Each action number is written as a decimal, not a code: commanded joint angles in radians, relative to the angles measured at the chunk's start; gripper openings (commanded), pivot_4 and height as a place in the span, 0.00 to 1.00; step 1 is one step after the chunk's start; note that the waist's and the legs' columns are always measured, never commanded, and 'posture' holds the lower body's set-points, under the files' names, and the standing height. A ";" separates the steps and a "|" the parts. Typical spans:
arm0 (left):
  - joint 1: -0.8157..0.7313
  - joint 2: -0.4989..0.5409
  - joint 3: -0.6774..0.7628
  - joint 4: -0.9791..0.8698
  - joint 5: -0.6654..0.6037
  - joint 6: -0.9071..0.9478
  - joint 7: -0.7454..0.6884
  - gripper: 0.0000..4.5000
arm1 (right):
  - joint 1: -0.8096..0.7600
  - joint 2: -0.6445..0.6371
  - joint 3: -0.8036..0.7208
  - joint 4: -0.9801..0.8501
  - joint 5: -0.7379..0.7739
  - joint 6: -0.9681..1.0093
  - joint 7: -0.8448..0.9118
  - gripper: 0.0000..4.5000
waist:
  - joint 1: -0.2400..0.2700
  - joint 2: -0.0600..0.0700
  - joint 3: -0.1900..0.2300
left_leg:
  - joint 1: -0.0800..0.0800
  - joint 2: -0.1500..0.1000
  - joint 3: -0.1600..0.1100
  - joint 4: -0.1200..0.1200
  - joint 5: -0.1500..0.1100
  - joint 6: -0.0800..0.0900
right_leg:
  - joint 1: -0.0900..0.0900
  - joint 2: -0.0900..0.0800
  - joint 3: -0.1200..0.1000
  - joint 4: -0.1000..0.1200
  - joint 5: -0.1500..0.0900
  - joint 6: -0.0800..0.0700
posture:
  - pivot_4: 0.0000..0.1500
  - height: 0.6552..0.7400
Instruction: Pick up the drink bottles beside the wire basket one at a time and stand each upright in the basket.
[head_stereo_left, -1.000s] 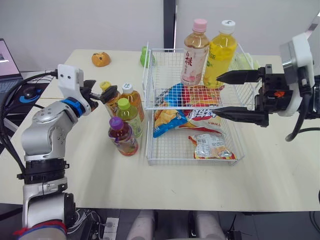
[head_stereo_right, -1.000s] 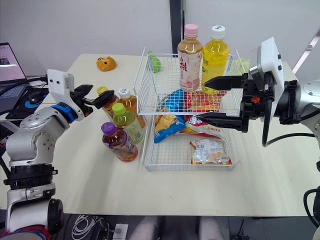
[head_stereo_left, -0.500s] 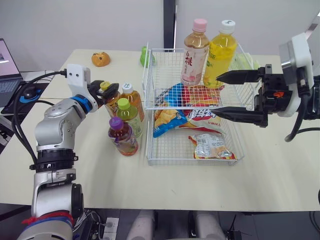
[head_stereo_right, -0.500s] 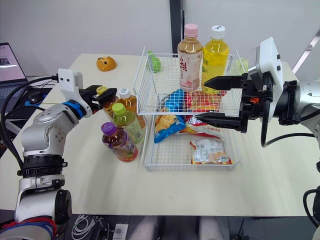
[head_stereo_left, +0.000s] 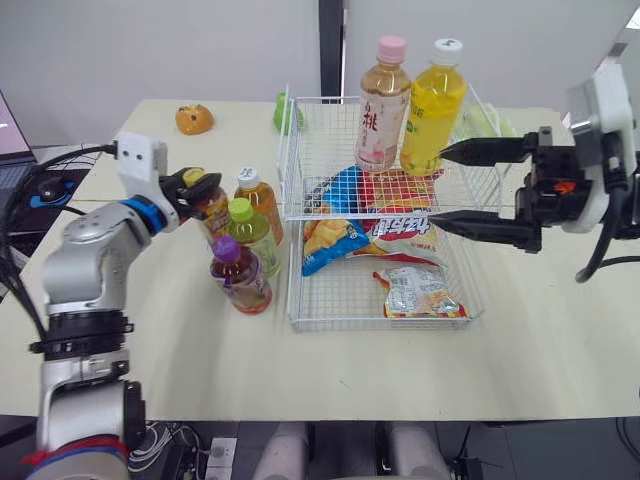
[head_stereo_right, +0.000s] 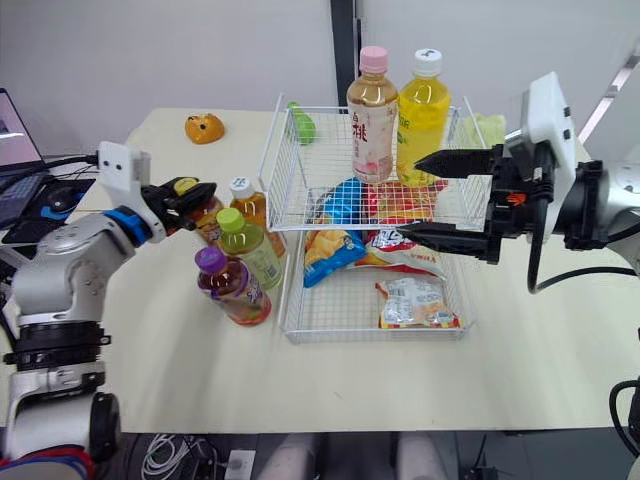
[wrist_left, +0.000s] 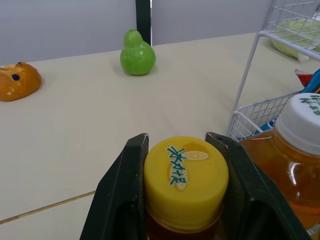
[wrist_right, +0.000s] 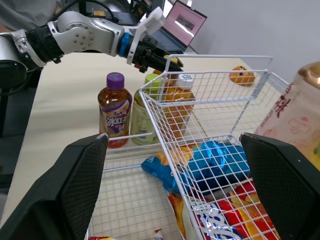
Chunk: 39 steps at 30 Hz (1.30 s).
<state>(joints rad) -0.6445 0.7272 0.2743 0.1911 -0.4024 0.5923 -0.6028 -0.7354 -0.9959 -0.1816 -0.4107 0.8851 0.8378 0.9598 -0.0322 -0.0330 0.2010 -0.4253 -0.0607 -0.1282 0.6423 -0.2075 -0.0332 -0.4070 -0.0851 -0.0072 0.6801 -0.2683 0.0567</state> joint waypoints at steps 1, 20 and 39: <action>-0.141 0.170 0.078 -0.049 -0.064 0.053 -0.093 0.31 | 0.015 -0.015 -0.082 -0.018 -0.021 -0.071 0.008 1.00 | 0.001 -0.003 0.002 | 0.000 0.000 0.000 0.000 0.000 0.000 | 0.000 0.001 -0.001 0.000 0.000 0.000 | 1.00 1.00; -1.115 0.014 -0.237 0.580 0.029 0.072 -0.484 0.31 | 0.141 -0.054 -0.230 -0.046 0.097 -0.024 -0.031 1.00 | -0.006 -0.003 0.002 | -0.006 -0.003 0.003 0.002 0.000 0.000 | -0.001 0.001 -0.002 -0.001 0.000 0.004 | 1.00 1.00; -1.062 -0.242 -0.249 0.803 0.165 -0.154 -0.476 0.31 | 0.203 -0.072 -0.301 -0.064 0.107 -0.014 -0.089 1.00 | -0.016 -0.003 0.003 | -0.006 -0.002 0.005 0.003 0.000 0.000 | -0.003 0.000 0.000 0.000 0.000 0.004 | 1.00 1.00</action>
<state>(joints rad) -1.6781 0.4867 0.0067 1.0233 -0.2353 0.4724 -1.0828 -0.5280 -1.0482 -0.4295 -0.4572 0.9744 0.8220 0.8898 -0.0480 -0.0356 0.2039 -0.4315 -0.0631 -0.1232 0.6449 -0.2071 -0.0330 -0.4103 -0.0853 -0.0075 0.6806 -0.2680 0.0603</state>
